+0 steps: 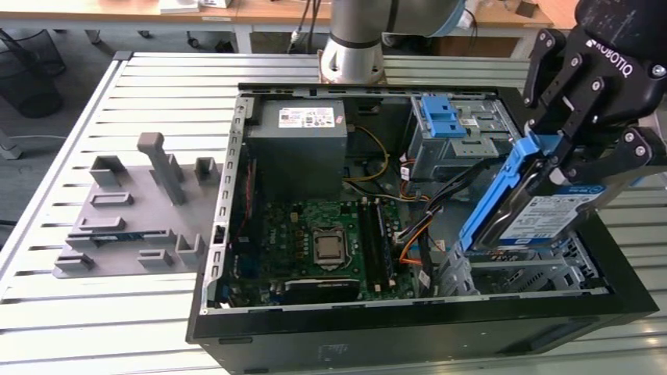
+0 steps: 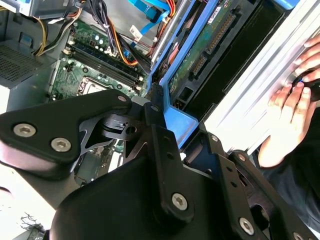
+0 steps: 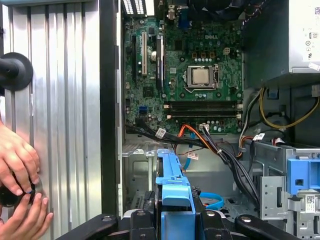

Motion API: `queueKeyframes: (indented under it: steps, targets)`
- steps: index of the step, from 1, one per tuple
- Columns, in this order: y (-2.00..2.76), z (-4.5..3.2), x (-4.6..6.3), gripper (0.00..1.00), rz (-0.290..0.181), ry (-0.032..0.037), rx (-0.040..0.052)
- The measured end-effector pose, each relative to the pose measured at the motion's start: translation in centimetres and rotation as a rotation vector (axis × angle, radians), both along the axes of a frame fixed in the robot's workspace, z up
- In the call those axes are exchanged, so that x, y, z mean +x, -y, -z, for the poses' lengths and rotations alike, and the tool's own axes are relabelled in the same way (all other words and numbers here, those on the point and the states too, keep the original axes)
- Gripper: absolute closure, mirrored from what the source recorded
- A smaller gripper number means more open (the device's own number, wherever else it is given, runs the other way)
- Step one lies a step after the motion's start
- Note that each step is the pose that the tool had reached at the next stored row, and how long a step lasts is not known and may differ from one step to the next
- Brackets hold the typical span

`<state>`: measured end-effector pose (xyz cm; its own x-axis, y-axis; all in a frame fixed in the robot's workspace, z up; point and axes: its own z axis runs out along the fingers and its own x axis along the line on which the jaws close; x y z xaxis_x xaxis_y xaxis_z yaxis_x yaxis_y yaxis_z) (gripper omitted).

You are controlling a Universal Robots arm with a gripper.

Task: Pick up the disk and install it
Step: 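Insert the disk into the insertion slot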

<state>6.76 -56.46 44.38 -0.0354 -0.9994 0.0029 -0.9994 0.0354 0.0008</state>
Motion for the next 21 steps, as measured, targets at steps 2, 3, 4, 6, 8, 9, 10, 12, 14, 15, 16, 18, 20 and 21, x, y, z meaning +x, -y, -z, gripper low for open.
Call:
queueKeyframes:
  steps: [2, 3, 4, 6, 8, 9, 10, 12, 14, 15, 16, 18, 20, 21]
  targets:
    - [0.01, 0.06, 0.11, 0.64, 0.0, 0.0, 0.0]
    - [0.03, 0.09, 0.13, 0.64, 0.0, 0.0, 0.0]
    - [0.05, 0.11, 0.15, 0.64, 0.0, 0.0, -0.0001]
    - [0.08, 0.18, 0.19, 0.64, 0.0, 0.0, 0.0]
    - [0.15, 0.26, 0.23, 0.64, 0.0, 0.0, 0.0001]
    - [0.18, 0.28, 0.25, 0.64, 0.0, 0.0, 0.0]
    - [0.22, 0.31, 0.27, 0.64, 0.0, 0.0, 0.0]
    - [0.28, 0.39, 0.3, 0.64, 0.0, 0.0, 0.0001]
    - [0.33, 0.48, 0.32, 0.64, -0.001, 0.0, -0.0001]
    - [0.35, 0.53, 0.33, 0.64, -0.002, 0.0, -0.0001]
    - [0.37, 0.58, 0.33, 0.64, -0.004, 0.0, -0.0002]
    - [0.4, 0.64, 0.35, 0.64, -0.007, 0.0, -0.0005]
    - [0.43, 0.72, 0.37, 0.64, -0.008, 0.0, -0.0003]
    - [0.46, 0.76, 0.38, 0.64, -0.008, 0.0, -0.0002]
